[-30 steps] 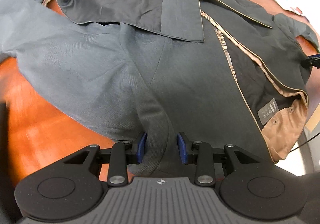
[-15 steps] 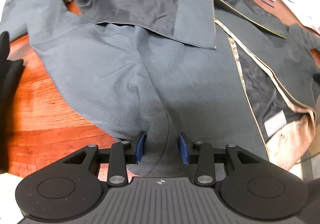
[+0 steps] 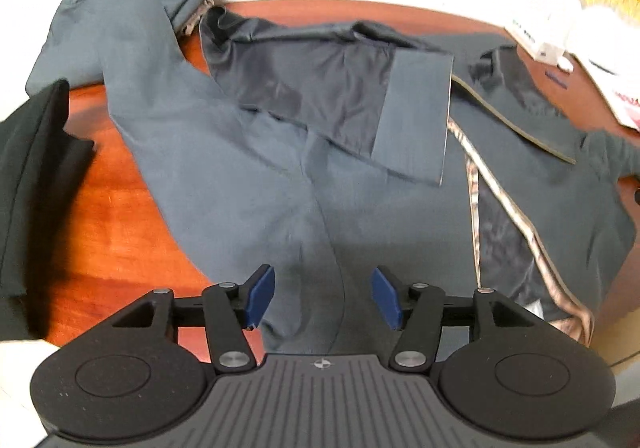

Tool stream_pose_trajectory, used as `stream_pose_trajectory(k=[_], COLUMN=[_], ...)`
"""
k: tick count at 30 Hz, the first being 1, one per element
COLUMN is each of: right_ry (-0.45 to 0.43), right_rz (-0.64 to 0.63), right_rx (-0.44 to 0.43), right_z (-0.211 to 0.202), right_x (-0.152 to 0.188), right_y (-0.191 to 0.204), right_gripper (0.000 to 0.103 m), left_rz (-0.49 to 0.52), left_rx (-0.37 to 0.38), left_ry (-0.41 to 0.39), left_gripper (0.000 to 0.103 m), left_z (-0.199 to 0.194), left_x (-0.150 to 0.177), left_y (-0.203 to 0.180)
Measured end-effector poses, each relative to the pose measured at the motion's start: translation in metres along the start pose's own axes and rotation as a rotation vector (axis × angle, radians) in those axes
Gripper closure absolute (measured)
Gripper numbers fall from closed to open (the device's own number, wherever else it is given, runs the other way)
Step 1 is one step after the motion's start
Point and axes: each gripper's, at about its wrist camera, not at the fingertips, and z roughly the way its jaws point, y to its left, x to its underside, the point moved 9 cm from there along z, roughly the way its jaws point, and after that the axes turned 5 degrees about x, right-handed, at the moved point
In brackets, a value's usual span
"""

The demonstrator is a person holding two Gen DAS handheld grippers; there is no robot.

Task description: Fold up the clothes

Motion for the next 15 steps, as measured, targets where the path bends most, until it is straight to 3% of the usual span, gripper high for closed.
stream_pose_trajectory(k=[4,15], right_ry=[-0.032,-0.091], right_rz=[-0.016,-0.073], right_rx=[0.012,0.014], right_z=[-0.001,0.018], right_x=[-0.029,-0.110], right_y=[0.004,0.006], right_gripper=[0.049,0.048], left_rz=[0.014,0.141], left_rx=[0.009,0.009], left_ry=[-0.023,-0.092], left_gripper=[0.047,0.047], left_z=[0.000,0.022], left_x=[-0.025,-0.130], left_y=[0.000,0.014])
